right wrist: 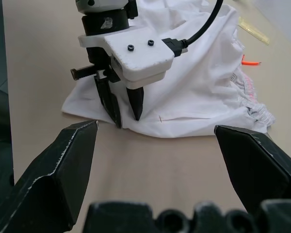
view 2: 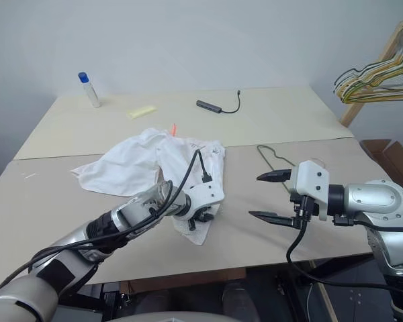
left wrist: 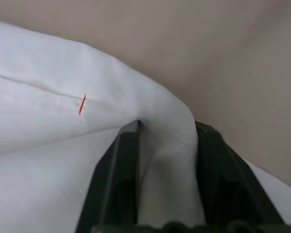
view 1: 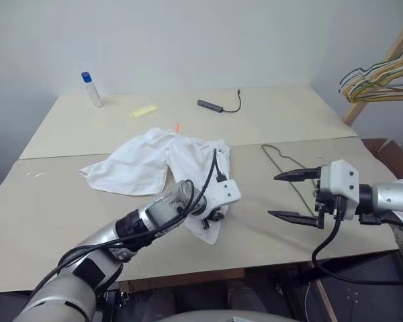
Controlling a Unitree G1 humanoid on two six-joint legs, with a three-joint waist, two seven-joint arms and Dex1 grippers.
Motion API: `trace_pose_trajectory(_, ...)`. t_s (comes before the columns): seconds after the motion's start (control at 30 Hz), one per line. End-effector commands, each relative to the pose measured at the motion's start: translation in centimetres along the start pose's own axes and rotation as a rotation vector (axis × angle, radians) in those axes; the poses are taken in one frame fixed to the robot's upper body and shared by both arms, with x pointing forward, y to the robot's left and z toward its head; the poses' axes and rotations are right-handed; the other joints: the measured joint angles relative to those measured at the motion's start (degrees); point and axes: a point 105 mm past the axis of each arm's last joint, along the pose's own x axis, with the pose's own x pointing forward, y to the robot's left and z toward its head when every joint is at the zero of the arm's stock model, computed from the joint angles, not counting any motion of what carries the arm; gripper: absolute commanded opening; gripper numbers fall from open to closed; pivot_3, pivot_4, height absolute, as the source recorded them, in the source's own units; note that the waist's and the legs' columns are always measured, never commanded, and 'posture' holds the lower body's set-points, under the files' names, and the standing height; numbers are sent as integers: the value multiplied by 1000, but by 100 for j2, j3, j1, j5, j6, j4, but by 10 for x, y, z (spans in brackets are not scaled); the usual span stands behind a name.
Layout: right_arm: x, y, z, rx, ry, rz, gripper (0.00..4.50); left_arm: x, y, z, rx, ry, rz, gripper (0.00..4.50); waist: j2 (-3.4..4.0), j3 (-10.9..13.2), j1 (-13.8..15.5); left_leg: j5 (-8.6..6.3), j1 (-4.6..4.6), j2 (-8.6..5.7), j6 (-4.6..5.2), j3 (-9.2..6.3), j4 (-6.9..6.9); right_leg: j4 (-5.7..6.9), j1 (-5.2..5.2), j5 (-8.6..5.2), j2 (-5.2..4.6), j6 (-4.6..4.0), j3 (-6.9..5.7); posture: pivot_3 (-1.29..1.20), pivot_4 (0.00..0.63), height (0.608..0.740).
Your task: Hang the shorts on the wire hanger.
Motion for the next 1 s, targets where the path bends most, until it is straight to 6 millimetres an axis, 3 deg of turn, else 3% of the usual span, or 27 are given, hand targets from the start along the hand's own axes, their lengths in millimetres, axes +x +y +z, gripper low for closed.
trace_pose_trajectory(0.03,-2,-5,10,-60,-24,-27,4500,-8,19,-27,-48,70,66,460,1,0,-11,0,1,0,0,0,0,0,0,0,0,0,0,-108,0,740)
trace_pose_trajectory(0.07,-2,-5,11,-60,-25,-26,4500,-11,19,-30,-40,64,59,86,1,0,-12,0,1,0,0,0,-1,1,0,0,1,0,1,-107,0,740)
trace_pose_trajectory(0.1,-2,-5,10,-59,-26,-25,4500,-15,17,-32,-3,45,37,33,1,-1,-25,0,1,0,0,0,-1,0,0,0,0,0,1,-106,0,740)
trace_pose_trajectory(0.17,-1,-5,10,-59,-25,-23,4500,-30,8,-36,65,-11,-52,33,3,-2,-89,0,2,1,0,1,-5,2,-2,0,1,-2,2,-101,0,740)
trace_pose_trajectory(0.37,22,-16,-2,-206,43,-70,4500,-92,29,-76,282,-82,-14,33,3,-1,-120,0,4,5,0,4,-19,10,-14,-6,1,-15,6,-91,0,740)
trace_pose_trajectory(0.5,48,-26,-18,-402,117,-105,4500,-122,30,-89,279,-128,-21,33,-1,0,-28,0,-5,2,-1,8,-5,5,-13,-8,-8,-9,2,-70,0,740)
trace_pose_trajectory(0.63,96,-47,-30,-627,163,-166,4500,-148,27,-94,239,-184,9,33,0,3,0,-1,-18,4,-1,16,-5,6,-30,-10,-8,-6,4,-49,0,740)
trace_pose_trajectory(0.83,147,-62,-36,-855,178,-134,4500,-164,17,-100,210,-194,42,33,-1,8,-54,0,-14,2,-1,13,-7,46,-39,-18,-9,-14,6,-4,0,740)
trace_pose_trajectory(1.0,170,-66,-41,-1004,188,-74,4500,-167,10,-104,197,-187,52,33,-1,8,-51,0,-5,1,-1,8,-7,50,-32,-18,-10,-15,6,23,0,740)
